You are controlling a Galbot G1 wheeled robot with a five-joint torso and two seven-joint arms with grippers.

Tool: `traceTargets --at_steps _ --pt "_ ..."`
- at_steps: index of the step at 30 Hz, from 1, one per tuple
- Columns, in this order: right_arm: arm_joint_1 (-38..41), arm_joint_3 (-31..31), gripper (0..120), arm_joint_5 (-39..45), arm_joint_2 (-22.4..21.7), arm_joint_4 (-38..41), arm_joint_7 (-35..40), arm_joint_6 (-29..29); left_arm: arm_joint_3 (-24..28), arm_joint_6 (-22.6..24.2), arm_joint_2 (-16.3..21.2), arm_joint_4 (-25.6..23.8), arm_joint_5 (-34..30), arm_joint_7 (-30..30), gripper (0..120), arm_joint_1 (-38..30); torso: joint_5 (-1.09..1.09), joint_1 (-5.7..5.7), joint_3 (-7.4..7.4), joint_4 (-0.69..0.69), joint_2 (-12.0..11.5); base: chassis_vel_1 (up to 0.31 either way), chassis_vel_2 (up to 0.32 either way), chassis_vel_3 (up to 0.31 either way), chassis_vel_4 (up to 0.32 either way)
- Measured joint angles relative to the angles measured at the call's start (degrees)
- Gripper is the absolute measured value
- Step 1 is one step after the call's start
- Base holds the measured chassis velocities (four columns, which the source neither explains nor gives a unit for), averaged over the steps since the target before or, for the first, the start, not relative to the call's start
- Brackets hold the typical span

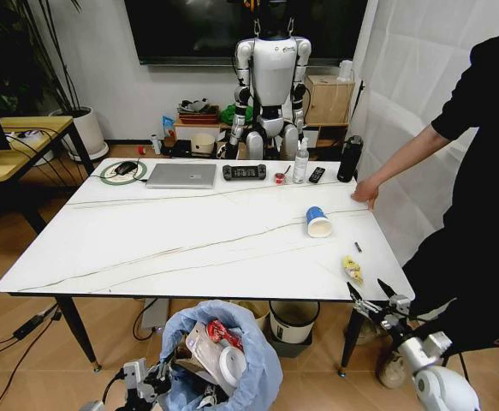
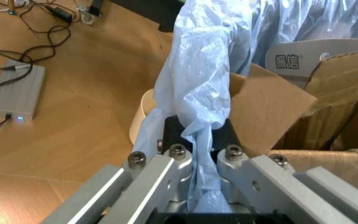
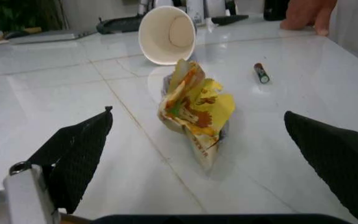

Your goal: Pick up the trash bin and place the trash from the table into it.

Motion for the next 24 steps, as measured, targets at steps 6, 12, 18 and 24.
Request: traceTargets --at_steps 6,12,18,24 --pt "3.8 -2.7 86 0.9 -4.4 -2.7 2.6 -1.5 0.1 0.0 -0.5 0.1 0.4 0.0 0 -0.1 -0.02 0.0 0.0 0.0 0.0 0.0 0.0 0.0 0.0" --pt "5.2 -4.6 63 2.3 -6.4 -3.6 3.1 -2.4 0.0 -0.1 -1.0 0.2 0.7 0.0 0 0.0 -0.01 0.0 0.0 0.0 0.0 0.0 0.0 0.0 0.0" --pt "5.9 -6.2 39 2.9 -6.9 -4.1 3.0 -2.6 -0.3 -0.2 -1.2 0.1 0.8 0.1 0 0.2 0.0 0.0 0.0 -0.01 0.0 0.0 0.0 0.0 0.0" --pt "6.3 -6.5 19 3.1 -6.8 -4.0 2.9 -2.7 -0.3 -0.3 -1.1 -0.1 0.8 0.1 0 0.2 -0.01 0.0 0.0 0.0 0.0 0.0 0.0 0.0 0.0"
